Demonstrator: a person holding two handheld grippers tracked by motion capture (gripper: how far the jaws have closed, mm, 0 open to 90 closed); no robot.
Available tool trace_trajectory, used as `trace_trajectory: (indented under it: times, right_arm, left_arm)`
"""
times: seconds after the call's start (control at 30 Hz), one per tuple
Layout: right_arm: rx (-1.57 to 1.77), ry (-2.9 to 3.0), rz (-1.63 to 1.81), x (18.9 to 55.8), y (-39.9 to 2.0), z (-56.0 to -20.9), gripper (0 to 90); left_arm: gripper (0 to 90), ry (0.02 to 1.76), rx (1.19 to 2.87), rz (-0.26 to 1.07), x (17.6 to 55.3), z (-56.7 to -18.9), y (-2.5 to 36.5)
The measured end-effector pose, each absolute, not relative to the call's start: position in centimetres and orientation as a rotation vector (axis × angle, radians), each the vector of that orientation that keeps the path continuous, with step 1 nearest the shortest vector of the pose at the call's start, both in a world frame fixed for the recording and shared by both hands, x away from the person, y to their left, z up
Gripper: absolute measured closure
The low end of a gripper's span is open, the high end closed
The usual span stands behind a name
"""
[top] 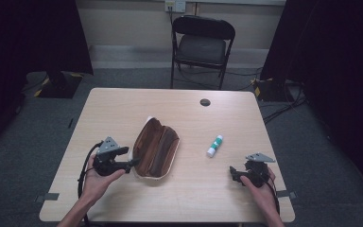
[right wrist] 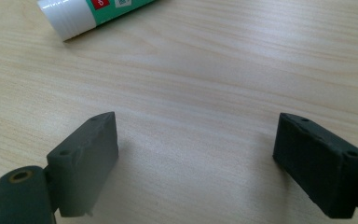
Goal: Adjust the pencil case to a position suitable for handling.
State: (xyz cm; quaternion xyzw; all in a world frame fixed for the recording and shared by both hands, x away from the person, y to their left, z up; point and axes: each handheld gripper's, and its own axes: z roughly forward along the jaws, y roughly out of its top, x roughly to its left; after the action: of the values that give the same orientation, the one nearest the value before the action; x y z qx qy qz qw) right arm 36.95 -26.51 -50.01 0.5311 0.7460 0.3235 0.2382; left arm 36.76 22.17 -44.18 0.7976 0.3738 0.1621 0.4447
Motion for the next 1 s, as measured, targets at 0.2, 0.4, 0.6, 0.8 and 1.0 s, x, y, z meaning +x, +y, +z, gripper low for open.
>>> trace_trajectory:
  times: [0.2, 0.4, 0.6, 0.8, 1.0]
  right_arm:
    - [1.453, 2.044, 0.886, 36.9, -26.5, -50.0, 12.9]
    - [1.453, 2.044, 0.886, 36.9, -26.5, -50.0, 12.9]
    - [1.455, 2.042, 0.884, 36.9, -26.5, -50.0, 12.9]
    - [1.455, 2.043, 0.884, 36.9, -26.5, -50.0, 12.9]
    - [1.454, 2.043, 0.884, 36.9, -26.5, -50.0, 12.9]
  left_arm:
    - [49.6, 0.930, 2.016, 0.368, 37.6, -45.3, 22.1]
    - [63.0, 0.903, 1.992, 0.302, 37.9, -45.4, 22.6]
    - [73.2, 0.818, 1.983, 0.212, 37.8, -45.3, 23.3]
    - [78.9, 0.752, 1.986, 0.163, 37.8, -45.3, 23.7]
    - [62.9, 0.805, 1.965, 0.171, 37.9, -45.3, 24.1]
